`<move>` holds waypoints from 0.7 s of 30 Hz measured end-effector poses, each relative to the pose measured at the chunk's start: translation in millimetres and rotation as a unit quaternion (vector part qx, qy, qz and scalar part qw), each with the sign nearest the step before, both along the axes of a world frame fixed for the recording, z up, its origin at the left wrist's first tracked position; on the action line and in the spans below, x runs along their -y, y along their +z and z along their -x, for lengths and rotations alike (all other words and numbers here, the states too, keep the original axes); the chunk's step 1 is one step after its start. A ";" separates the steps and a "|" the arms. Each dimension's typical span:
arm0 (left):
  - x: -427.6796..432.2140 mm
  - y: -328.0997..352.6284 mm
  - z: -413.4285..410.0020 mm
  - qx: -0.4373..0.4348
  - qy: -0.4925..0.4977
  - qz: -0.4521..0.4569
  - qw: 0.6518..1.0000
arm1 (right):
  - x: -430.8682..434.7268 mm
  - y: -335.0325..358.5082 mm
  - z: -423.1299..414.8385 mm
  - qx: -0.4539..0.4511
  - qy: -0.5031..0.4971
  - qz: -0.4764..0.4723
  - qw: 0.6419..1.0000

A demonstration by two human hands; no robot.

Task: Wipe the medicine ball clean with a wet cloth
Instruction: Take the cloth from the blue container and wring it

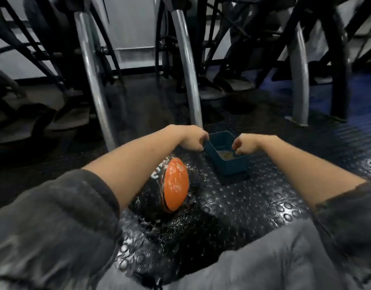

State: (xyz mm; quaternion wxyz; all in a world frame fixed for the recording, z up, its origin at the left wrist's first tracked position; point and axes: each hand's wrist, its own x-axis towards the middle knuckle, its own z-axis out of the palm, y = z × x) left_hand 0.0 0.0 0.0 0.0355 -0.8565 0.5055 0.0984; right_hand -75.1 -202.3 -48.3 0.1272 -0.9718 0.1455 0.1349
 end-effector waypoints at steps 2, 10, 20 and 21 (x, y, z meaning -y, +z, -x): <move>16.3 -11.3 -17.1 -0.018 -0.002 -0.009 1.000 | 14.5 -14.1 -13.8 -0.022 -0.008 0.019 1.000; 69.4 -95.3 -71.4 -0.077 -0.003 -0.004 0.997 | 42.2 -86.5 -55.1 -0.021 -0.031 0.061 0.997; 118.3 -184.0 -79.3 -0.092 -0.001 -0.036 0.995 | 55.6 -126.5 -75.4 0.009 -0.046 -0.038 0.998; 118.3 -187.7 -77.9 -0.082 -0.001 -0.018 0.996 | 57.6 -127.1 -78.5 0.025 -0.061 -0.047 0.997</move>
